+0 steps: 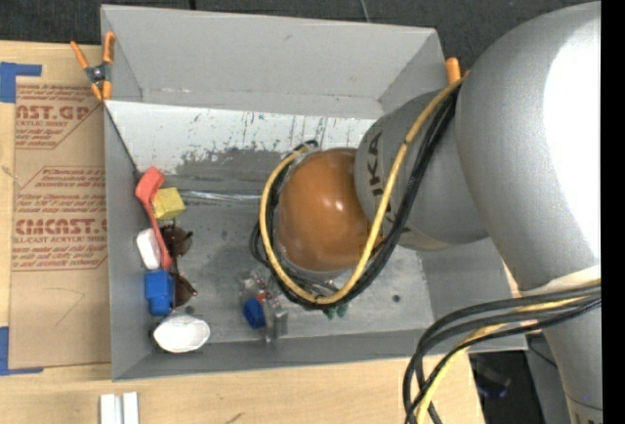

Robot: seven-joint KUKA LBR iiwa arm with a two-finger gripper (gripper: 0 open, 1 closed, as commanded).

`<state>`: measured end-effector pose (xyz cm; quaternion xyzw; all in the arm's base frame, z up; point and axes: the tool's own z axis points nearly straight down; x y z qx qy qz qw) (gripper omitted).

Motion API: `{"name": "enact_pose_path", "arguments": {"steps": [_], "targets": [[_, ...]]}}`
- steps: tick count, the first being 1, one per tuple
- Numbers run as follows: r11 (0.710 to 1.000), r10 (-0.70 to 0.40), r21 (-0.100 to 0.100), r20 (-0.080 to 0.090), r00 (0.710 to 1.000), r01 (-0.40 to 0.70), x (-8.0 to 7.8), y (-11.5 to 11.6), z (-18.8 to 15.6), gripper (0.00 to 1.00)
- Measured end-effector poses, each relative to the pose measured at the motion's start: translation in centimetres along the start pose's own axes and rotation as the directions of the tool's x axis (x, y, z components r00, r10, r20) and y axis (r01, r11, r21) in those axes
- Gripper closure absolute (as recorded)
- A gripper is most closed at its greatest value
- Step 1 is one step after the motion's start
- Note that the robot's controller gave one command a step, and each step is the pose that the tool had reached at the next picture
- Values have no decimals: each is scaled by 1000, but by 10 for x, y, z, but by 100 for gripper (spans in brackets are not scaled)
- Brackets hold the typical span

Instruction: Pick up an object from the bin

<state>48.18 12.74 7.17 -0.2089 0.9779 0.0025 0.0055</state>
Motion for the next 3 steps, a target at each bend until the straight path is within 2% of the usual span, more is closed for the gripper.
{"name": "enact_pose_path", "arguments": {"steps": [3], "targets": [[1000,0,-1,-4,1000,0,1,1,-12,100]]}}
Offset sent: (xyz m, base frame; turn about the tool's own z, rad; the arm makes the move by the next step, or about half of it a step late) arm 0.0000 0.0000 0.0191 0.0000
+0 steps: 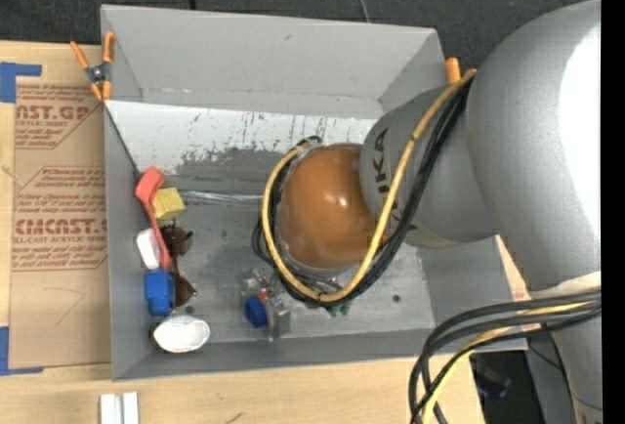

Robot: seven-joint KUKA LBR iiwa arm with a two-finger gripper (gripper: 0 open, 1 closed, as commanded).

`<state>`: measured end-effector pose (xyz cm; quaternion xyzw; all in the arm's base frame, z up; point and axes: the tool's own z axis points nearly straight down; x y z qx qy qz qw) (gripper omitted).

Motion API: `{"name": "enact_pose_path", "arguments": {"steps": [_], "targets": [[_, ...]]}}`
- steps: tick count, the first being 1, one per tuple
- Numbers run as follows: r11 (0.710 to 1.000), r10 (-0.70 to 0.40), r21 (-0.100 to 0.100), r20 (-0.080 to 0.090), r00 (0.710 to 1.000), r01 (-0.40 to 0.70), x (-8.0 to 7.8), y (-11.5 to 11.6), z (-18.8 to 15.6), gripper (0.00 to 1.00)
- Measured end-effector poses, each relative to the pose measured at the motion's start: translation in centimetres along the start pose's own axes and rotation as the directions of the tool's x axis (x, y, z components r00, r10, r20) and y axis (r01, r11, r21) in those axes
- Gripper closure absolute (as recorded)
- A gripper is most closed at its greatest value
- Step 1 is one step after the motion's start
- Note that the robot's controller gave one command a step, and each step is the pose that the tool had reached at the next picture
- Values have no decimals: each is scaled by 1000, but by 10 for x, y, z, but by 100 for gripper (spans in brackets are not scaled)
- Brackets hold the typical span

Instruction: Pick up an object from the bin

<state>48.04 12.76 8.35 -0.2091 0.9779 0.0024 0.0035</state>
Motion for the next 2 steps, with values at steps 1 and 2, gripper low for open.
{"name": "enact_pose_path", "arguments": {"steps": [1,2], "targets": [[1000,0,-1,-3,1000,0,1,0,-6,100],[1000,0,-1,-4,1000,0,1,1,-17,100]]}}
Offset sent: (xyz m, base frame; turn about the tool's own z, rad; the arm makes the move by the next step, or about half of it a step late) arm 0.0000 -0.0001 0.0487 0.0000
